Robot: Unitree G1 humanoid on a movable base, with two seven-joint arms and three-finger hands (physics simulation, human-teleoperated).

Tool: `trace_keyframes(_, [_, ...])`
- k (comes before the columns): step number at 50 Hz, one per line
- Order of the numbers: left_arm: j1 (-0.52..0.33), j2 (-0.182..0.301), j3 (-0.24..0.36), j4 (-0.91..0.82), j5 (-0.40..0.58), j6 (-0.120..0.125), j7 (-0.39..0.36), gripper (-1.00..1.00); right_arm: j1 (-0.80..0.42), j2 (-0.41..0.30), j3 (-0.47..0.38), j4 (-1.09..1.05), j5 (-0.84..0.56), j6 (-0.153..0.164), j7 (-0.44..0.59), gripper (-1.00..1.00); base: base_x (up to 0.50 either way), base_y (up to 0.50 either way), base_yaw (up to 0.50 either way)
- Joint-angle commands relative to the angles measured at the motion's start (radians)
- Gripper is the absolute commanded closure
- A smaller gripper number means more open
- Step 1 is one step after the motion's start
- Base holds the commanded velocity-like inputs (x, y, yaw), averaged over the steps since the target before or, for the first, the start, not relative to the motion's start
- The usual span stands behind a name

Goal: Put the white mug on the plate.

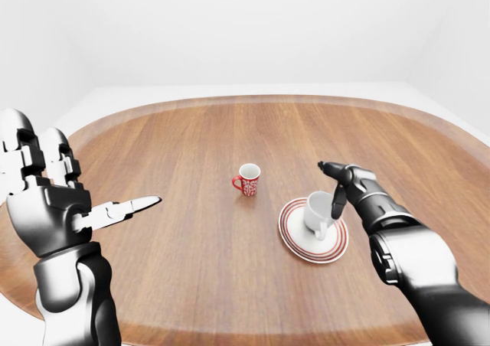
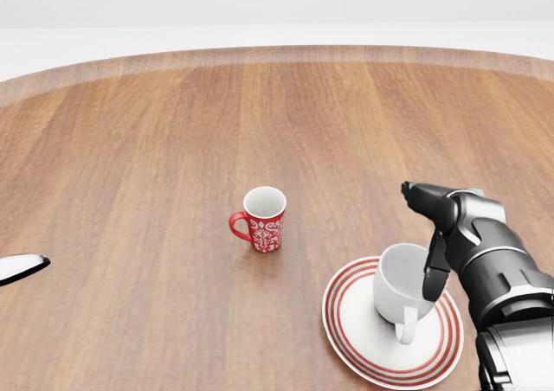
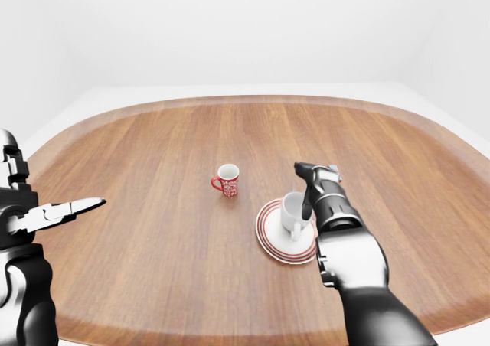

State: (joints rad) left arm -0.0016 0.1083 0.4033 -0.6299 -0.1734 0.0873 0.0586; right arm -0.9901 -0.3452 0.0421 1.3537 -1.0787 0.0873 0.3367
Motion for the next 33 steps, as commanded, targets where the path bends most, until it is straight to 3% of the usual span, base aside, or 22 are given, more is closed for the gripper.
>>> trace_keyframes(1, [0.000,0.000,0.001,-0.003,-0.001,0.000,0.000,-1.00,-0.240,-0.092,0.057,-0.060,-0.145,0.000,0.277,-1.00,0.00,0.00,0.00])
trace_keyframes(5, [-0.001,0.001,0.000,-0.005,-0.002,0.000,0.001,-1.00,-0.348,-0.117,0.054,-0.079,-0.224,0.000,0.351,-1.00,0.00,0.00,0.00])
trace_keyframes(10, [-0.002,0.000,-0.001,-0.002,-0.002,0.000,0.000,-1.00,-0.414,-0.116,0.029,-0.081,-0.277,0.000,0.353,-1.00,0.00,0.00,0.00])
trace_keyframes(12, [-0.003,0.001,0.000,0.000,-0.003,0.000,0.000,-1.00,-0.448,-0.112,0.007,-0.076,-0.275,0.000,0.273,-1.00,0.00,0.00,0.00])
trace_keyframes(15, [-0.005,0.003,0.001,0.001,-0.004,0.000,0.001,-1.00,-0.517,-0.109,-0.038,-0.057,-0.234,0.000,0.034,-1.00,0.00,0.00,0.00])
trace_keyframes(16, [-0.005,0.003,0.000,0.002,-0.004,0.000,0.000,-1.00,-0.554,-0.112,-0.081,-0.062,-0.188,0.000,-0.151,-1.00,0.00,0.00,0.00])
trace_keyframes(17, [-0.005,0.003,0.000,0.006,-0.003,0.000,0.000,-1.00,-0.586,-0.116,-0.098,-0.056,-0.155,0.000,-0.224,-1.00,0.00,0.00,0.00])
trace_keyframes(20, [-0.005,0.003,-0.001,0.008,-0.002,0.000,0.000,-1.00,-0.641,-0.127,-0.108,-0.055,-0.082,0.000,-0.275,-1.00,0.00,0.00,0.00])
trace_keyframes(23, [-0.004,0.003,-0.001,0.008,-0.002,0.000,0.000,-1.00,-0.704,-0.146,-0.119,-0.069,-0.023,0.000,-0.397,-1.00,0.00,0.00,0.00])
trace_keyframes(24, [-0.003,0.002,-0.003,0.009,0.000,0.000,0.000,-1.00,-0.737,-0.155,-0.126,-0.081,0.000,0.000,-0.483,-1.00,0.00,0.00,0.00])
trace_keyframes(30, [-0.001,0.001,-0.001,0.006,-0.002,0.000,-0.001,-1.00,-0.814,-0.173,-0.134,-0.109,0.116,0.000,-0.637,-1.00,0.00,0.00,0.00])
trace_keyframes(31, [-0.001,0.001,-0.002,0.007,-0.001,0.000,-0.001,-1.00,-0.824,-0.177,-0.132,-0.127,0.132,-0.044,-0.673,-1.00,0.00,0.00,0.00])
trace_keyframes(33, [0.000,0.000,-0.002,0.009,0.000,0.000,-0.001,-1.00,-0.843,-0.181,-0.140,-0.143,0.170,-0.099,-0.707,-1.00,0.00,0.00,0.00])
